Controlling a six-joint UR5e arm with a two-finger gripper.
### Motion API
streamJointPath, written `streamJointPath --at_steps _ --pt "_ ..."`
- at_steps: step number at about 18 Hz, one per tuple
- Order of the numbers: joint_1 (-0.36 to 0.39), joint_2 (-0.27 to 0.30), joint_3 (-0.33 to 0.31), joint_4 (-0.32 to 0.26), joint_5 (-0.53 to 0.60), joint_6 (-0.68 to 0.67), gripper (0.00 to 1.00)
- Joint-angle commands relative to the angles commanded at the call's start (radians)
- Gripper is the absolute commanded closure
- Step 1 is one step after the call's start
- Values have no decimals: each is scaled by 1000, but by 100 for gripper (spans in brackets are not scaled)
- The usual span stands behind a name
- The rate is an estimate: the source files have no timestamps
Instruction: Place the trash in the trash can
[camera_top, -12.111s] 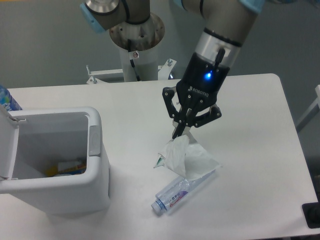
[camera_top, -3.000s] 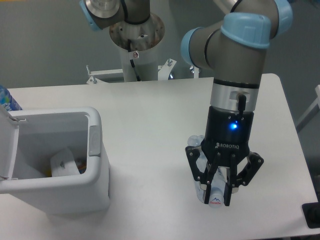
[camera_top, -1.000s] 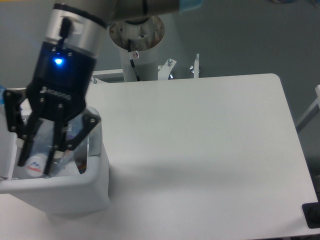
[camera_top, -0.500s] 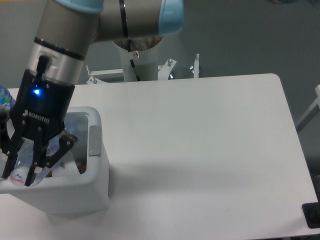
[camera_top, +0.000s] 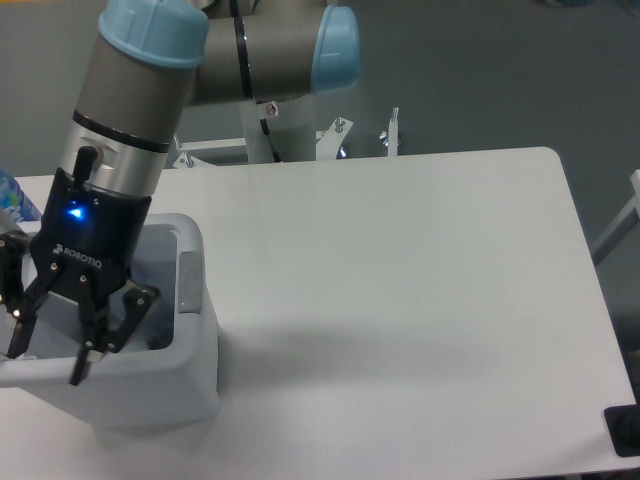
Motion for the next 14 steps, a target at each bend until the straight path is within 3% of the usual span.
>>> streamJointPath --at_steps 4,9,14 --pt "87 5 11 0 26 57 0" --pt "212 17 34 0 135 69 0" --pt "301 38 21 -15 228 175 0"
